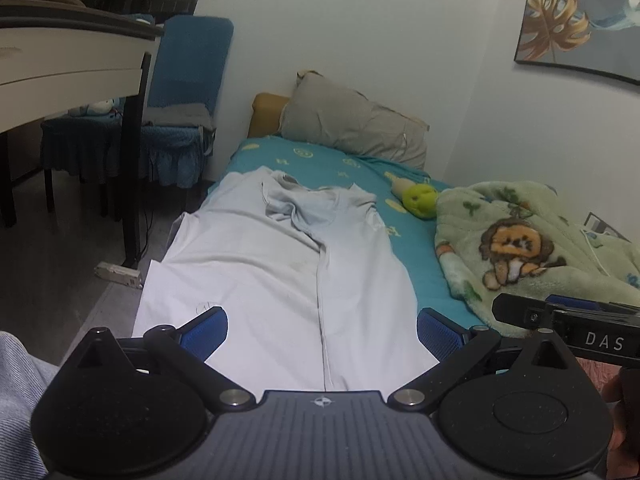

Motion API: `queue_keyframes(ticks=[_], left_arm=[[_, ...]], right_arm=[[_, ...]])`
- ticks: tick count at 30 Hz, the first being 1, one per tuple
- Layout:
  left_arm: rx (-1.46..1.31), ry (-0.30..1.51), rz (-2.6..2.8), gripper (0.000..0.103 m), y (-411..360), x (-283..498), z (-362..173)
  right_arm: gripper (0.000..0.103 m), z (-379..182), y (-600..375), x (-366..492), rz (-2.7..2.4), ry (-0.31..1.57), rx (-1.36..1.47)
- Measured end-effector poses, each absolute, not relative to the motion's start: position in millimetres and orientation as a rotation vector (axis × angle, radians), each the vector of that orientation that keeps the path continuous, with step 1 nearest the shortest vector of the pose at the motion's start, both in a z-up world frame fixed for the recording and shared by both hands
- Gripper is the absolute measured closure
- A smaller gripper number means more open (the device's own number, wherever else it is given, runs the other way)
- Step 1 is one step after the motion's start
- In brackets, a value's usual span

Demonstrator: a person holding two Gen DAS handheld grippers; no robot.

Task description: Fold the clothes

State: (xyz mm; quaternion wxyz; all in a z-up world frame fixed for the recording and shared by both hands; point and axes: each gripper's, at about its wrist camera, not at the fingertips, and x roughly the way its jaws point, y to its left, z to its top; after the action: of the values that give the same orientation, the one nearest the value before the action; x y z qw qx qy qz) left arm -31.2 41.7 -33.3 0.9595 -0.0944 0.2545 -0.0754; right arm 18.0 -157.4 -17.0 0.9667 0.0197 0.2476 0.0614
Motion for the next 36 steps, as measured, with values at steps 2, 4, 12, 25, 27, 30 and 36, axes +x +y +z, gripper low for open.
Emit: queue_keyframes(ticks=[2, 4, 12, 25, 27, 30, 36], left_arm=[[-0.193, 0.506, -0.153, 0.001, 43, -32, -32], [-0.197, 0.499, -0.16, 0.001, 45, -32, -31], [-0.197, 0.484, -0.16, 0.001, 49, -7, -22], [-0.594, 0.581, -0.039, 0.0, 157, 203, -36], [-0.786, 0.615, 0.025, 0.001, 195, 243, -67], [-0.989, 0.658, 0.09, 0.003, 241, 287, -114], [-1.258, 0.72, 0.137, 0.003, 300, 345, -197]], right_arm=[[0.02, -13, -158, 17, 0.116, 0.478, 0.055], [0.02, -8, -161, 19, 0.107, 0.46, 0.092], [0.02, 20, -161, 63, 0.089, 0.384, 0.155], [0.02, -2, -168, 142, 0.086, 0.434, 0.152], [0.02, -15, -173, 149, 0.095, 0.491, 0.193], [0.02, -27, -173, 157, 0.104, 0.536, 0.213], [0.02, -46, -163, 190, 0.106, 0.609, 0.224]])
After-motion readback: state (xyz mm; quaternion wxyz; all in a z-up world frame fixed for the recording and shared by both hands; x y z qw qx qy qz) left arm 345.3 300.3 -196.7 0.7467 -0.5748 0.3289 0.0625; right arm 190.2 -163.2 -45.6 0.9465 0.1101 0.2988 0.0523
